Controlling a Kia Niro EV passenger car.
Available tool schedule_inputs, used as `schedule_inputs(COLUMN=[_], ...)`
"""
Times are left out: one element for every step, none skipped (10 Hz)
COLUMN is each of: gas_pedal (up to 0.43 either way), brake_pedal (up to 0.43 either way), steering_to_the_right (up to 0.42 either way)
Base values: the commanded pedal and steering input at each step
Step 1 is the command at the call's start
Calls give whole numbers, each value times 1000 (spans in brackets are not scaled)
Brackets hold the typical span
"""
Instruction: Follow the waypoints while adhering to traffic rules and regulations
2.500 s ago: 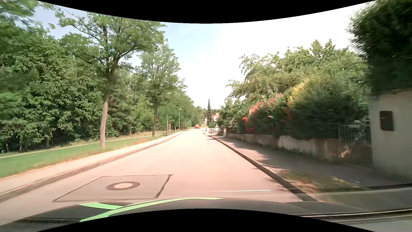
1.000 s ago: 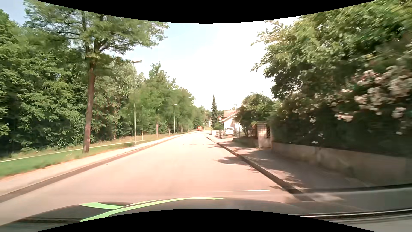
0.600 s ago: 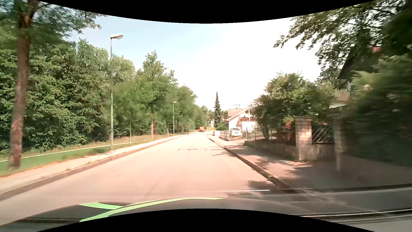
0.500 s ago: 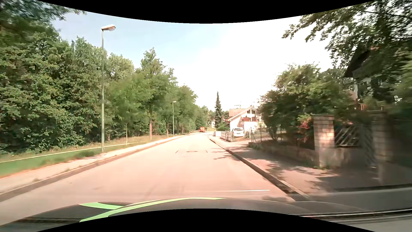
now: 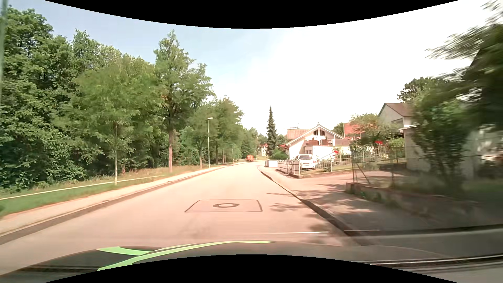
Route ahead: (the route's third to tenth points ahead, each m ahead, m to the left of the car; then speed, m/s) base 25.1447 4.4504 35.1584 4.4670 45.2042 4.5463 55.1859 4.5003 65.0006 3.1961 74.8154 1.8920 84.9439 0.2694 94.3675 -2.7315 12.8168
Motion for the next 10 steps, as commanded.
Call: schedule_inputs(gas_pedal=[39, 39, 39, 39, 39, 39, 39, 39, 39, 39], brake_pedal=[0, 0, 0, 0, 0, 0, 0, 0, 0, 0], steering_to_the_right=[-11, -11, -10, -10, -8, -7, -7, -4, -5, -4])
